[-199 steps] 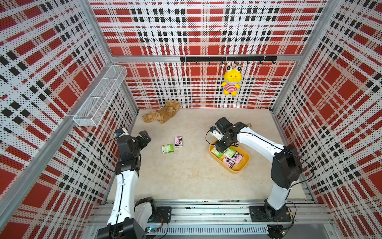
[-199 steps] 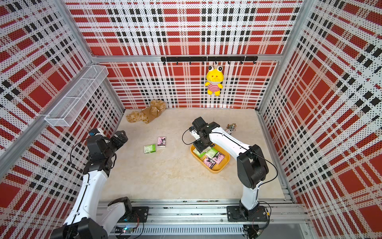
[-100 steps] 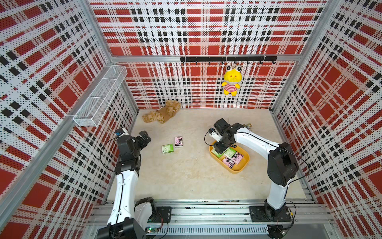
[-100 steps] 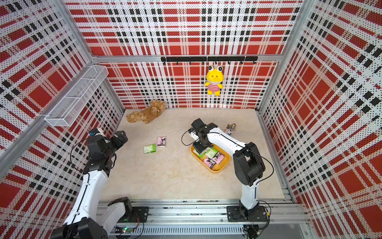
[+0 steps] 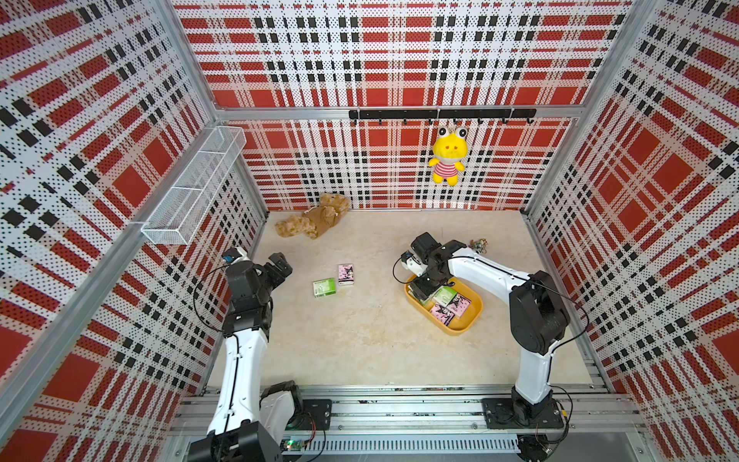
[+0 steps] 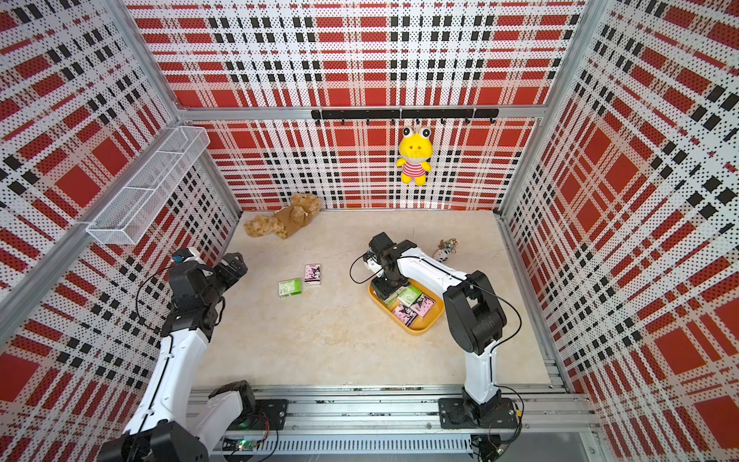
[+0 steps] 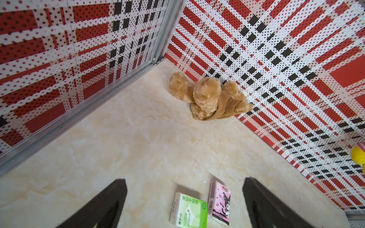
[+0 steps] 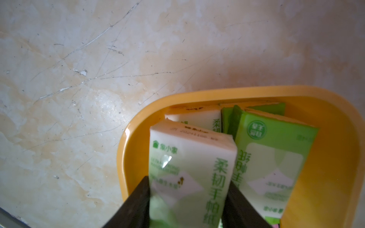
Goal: Put the pocket tissues into the storage box
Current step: Place the pocket tissues in the storage box.
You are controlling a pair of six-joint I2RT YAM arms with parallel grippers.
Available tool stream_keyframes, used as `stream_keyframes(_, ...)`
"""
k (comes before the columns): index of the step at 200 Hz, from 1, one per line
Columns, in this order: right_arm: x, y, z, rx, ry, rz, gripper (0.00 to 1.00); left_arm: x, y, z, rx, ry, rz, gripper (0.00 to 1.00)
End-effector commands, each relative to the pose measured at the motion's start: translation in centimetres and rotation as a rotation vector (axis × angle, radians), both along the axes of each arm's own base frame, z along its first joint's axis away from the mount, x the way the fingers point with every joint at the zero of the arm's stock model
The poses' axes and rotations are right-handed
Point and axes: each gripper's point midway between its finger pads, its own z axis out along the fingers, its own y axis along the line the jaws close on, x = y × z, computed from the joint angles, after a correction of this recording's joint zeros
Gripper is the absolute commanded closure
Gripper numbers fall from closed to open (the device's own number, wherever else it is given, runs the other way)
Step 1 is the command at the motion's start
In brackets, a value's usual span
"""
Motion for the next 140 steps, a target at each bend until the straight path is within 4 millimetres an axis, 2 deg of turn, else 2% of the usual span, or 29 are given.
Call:
stream_keyframes(1,0.1,0.1,-1.1,0.002,0.015,-0.001,0.42,0.2,0.1,1.3,0.026,-0.025,-0.001,0.01)
stream_keyframes(24,0.3,0.3,-1.2,0.005,0.010,-0.001,0.40,0.2,0.1,1.2,0.026,-0.023,0.000,0.01)
stream_keyframes(44,0.5,0.3,-1.1,0.000,0.005,-0.002,0.35,0.2,0.1,1.1,0.026,-0.022,-0.001,0.01)
stream_keyframes(91,1.2,0.4,0.4,0.008,-0.039,-0.005,0.31,0.1,0.2,0.8,0.030,-0.015,0.004,0.01)
stream_keyframes(112,1.6,0.4,1.7,0.015,-0.063,-0.008,0.30,0.1,0.3,0.7,0.030,-0.012,0.005,0.01)
stream_keyframes(140,1.9,0.7,4.6,0.051,-0.107,-0.021,0.29,0.1,0.2,0.5,0.026,-0.010,0.003,0.01)
